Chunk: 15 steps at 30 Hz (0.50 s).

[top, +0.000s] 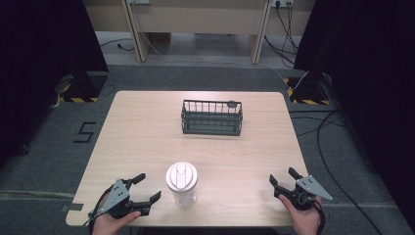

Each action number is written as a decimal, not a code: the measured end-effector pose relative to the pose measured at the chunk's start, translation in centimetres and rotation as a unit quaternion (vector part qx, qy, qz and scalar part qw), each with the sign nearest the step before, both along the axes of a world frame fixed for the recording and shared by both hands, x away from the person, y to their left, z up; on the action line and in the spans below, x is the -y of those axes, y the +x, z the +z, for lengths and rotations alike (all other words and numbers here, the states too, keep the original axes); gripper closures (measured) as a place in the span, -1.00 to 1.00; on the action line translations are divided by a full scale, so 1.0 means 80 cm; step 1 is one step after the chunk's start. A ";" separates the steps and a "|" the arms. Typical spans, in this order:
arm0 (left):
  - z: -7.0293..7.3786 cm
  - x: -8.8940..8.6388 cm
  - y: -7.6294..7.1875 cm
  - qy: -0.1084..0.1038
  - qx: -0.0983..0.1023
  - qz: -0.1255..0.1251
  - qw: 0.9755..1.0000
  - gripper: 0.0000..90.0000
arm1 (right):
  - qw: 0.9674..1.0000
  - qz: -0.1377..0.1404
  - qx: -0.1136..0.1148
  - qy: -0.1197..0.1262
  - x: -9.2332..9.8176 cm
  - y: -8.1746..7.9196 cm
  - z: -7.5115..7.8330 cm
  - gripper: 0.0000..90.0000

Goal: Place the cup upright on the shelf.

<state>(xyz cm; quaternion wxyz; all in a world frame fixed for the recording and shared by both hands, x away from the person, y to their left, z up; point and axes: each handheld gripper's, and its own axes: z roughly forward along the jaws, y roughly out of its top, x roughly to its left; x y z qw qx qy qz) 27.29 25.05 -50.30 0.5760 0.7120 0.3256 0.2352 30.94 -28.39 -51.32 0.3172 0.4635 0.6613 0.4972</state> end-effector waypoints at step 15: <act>0.004 0.016 -0.012 0.006 0.011 -0.028 1.000 -0.68 | 1.000 0.003 0.004 0.001 0.000 -0.002 0.000 -0.61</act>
